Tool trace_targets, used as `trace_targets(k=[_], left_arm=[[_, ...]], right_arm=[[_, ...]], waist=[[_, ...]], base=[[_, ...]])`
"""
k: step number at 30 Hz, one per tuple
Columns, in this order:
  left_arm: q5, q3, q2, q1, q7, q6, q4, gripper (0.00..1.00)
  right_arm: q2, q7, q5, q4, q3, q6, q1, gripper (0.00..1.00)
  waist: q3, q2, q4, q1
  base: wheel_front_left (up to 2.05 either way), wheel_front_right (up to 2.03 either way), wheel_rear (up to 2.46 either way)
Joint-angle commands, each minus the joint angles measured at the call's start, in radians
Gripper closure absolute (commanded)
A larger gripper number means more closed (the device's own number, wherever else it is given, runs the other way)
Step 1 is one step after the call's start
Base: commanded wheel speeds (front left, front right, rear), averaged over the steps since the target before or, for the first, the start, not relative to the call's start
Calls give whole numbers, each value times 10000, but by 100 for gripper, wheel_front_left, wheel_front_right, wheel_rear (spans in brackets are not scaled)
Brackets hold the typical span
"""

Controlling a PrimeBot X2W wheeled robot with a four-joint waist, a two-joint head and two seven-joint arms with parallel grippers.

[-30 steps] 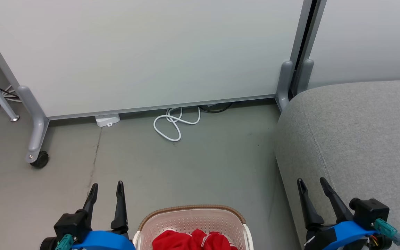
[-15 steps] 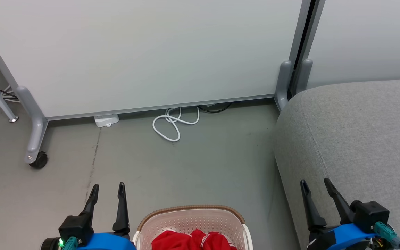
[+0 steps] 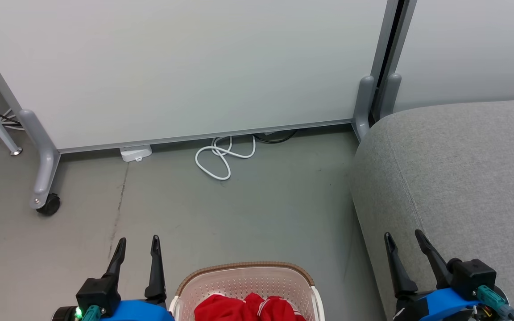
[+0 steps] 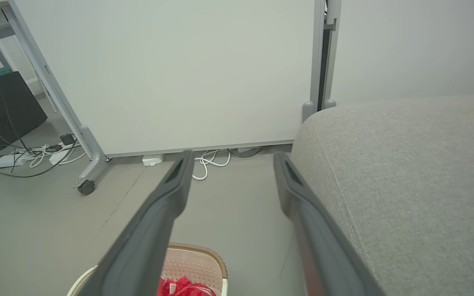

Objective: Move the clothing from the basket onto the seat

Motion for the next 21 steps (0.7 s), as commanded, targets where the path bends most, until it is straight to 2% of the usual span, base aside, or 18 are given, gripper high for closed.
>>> trace_targets(k=[1,10,21], left_arm=[[-34,45,-4,29,-28,22,-2,0],[44,40,9,96,-28,-7,85,0],[67,-145,177,-587,42,-142,1256,0]], right_arm=[[-59,-74,8,23,13,4,-80,0],[-59,-15,18,-29,225,4,-176,0],[-51,28,-71,-472,1157,4,-1083,0]], waist=[[6,0,0,0],[118,0,-208,0],[1666,0,-1472,0]], base=[[0,0,0],[0,0,0],[0,0,0]])
